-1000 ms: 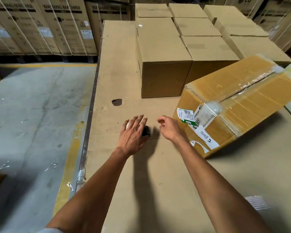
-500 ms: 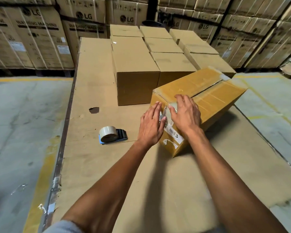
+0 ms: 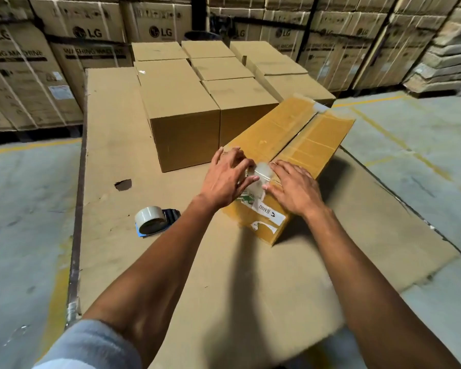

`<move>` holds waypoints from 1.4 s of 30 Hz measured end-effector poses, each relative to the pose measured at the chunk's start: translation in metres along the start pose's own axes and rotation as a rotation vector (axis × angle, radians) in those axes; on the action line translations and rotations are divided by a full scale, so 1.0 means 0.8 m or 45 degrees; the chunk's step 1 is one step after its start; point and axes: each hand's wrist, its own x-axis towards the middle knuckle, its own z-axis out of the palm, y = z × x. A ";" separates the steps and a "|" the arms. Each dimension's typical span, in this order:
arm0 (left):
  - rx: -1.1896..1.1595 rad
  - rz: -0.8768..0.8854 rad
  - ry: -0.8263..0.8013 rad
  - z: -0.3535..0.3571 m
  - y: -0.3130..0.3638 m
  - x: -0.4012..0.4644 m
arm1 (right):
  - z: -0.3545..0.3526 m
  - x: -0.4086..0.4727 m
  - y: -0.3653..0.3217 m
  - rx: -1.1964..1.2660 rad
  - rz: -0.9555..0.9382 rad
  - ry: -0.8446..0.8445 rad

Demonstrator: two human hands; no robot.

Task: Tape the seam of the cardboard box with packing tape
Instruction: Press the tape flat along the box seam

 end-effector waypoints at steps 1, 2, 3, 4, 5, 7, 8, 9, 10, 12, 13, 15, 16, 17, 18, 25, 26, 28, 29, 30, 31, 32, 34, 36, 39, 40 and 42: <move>-0.006 0.018 -0.004 -0.002 -0.002 0.004 | 0.000 -0.001 0.000 0.035 0.009 0.022; -0.004 0.029 -0.004 -0.002 -0.004 0.007 | 0.001 -0.001 -0.002 0.065 0.024 0.052; -0.001 0.033 -0.002 -0.001 -0.006 0.010 | 0.002 0.001 -0.005 0.078 0.051 0.095; 0.000 0.026 -0.001 0.001 -0.007 0.012 | 0.005 0.003 -0.010 0.073 0.083 0.145; -0.003 0.016 -0.001 0.003 -0.008 0.013 | 0.008 0.005 -0.014 0.061 0.116 0.194; 0.002 0.008 0.014 0.007 -0.011 0.015 | 0.014 0.006 -0.020 0.027 0.156 0.279; 0.013 0.010 0.027 0.009 -0.012 0.016 | 0.017 0.005 -0.021 0.007 0.163 0.307; 0.023 0.009 0.037 0.010 -0.012 0.016 | 0.020 0.004 -0.021 -0.015 0.163 0.326; 0.026 0.004 0.039 0.013 -0.012 0.016 | 0.022 0.003 -0.020 -0.039 0.161 0.339; 0.008 -0.016 0.042 0.017 -0.012 0.016 | 0.024 0.004 -0.017 -0.087 0.156 0.348; -0.004 -0.018 0.048 0.018 -0.013 0.015 | 0.025 0.005 -0.017 -0.109 0.153 0.350; -0.005 0.003 0.058 0.021 -0.018 0.011 | 0.026 0.004 -0.018 -0.160 0.133 0.367; 0.007 0.016 0.055 0.023 -0.021 0.010 | 0.026 0.003 -0.019 -0.196 0.118 0.382; 0.019 0.023 0.048 0.024 -0.021 0.010 | 0.026 0.001 -0.020 -0.235 0.101 0.392; 0.026 0.023 0.043 0.025 -0.021 0.009 | 0.026 0.000 -0.020 -0.267 0.084 0.387; 0.029 0.071 0.044 0.012 -0.021 0.007 | 0.018 0.001 -0.025 -0.214 0.118 0.394; 0.014 0.050 0.049 0.011 -0.019 0.009 | 0.018 0.002 -0.027 -0.196 0.143 0.401; 0.033 0.036 0.044 0.010 -0.019 0.013 | 0.018 0.004 -0.030 -0.195 0.169 0.411; 0.051 0.032 0.037 0.010 -0.019 0.015 | 0.018 0.004 -0.031 -0.196 0.171 0.412; 0.063 0.029 0.031 0.010 -0.021 0.016 | 0.018 0.005 -0.030 -0.197 0.165 0.407; 0.069 0.031 0.025 0.011 -0.023 0.017 | 0.019 0.005 -0.028 -0.206 0.153 0.395; 0.073 0.039 0.016 0.012 -0.025 0.017 | 0.019 0.004 -0.027 -0.222 0.138 0.379; 0.103 0.080 -0.017 0.013 -0.029 0.014 | 0.019 0.003 -0.025 -0.246 0.115 0.351; 0.149 0.119 -0.059 0.014 -0.031 0.009 | 0.017 0.002 -0.026 -0.265 0.098 0.337; 0.171 0.137 -0.083 0.009 -0.031 0.007 | 0.015 -0.001 -0.026 -0.300 0.067 0.324; 0.180 0.137 -0.084 0.007 -0.029 0.007 | 0.013 -0.001 -0.025 -0.309 0.054 0.305; 0.197 0.123 -0.095 0.001 -0.025 0.004 | 0.007 -0.003 -0.023 -0.313 0.015 0.260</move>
